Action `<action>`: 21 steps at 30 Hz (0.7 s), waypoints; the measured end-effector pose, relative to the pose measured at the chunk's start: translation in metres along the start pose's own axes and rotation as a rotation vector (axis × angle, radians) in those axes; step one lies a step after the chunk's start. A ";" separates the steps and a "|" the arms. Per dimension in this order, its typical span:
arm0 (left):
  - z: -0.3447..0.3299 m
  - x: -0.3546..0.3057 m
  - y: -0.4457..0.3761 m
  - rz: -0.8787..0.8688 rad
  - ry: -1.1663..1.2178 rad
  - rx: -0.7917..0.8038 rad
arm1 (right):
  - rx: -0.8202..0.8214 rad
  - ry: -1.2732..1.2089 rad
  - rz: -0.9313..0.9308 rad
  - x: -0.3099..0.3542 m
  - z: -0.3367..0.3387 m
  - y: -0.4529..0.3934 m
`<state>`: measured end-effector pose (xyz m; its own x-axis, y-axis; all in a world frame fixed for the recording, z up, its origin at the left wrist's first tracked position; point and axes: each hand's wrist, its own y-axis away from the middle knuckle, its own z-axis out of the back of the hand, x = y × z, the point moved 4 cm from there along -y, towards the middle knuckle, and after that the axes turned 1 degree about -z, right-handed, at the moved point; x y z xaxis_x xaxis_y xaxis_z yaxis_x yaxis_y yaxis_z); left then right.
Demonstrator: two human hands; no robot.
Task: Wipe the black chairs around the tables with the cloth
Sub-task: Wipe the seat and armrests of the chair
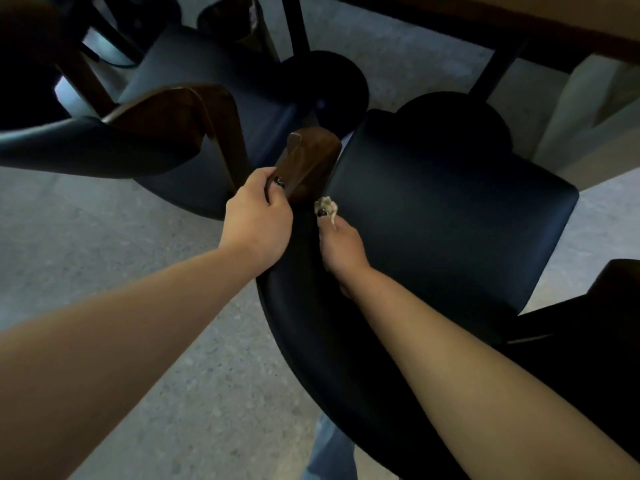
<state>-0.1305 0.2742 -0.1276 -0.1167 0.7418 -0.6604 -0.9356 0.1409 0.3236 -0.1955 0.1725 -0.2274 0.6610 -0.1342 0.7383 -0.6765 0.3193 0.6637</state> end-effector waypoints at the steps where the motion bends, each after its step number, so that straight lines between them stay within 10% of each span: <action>1: 0.000 0.000 0.000 -0.002 -0.002 0.000 | -0.022 -0.007 -0.026 -0.004 0.000 -0.002; 21: -0.001 0.005 -0.003 -0.017 0.016 -0.037 | -0.037 0.170 0.414 0.035 0.009 0.087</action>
<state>-0.1291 0.2768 -0.1328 -0.1058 0.7288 -0.6765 -0.9492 0.1287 0.2871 -0.2342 0.1867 -0.1426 0.3836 0.1672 0.9082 -0.8849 0.3477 0.3098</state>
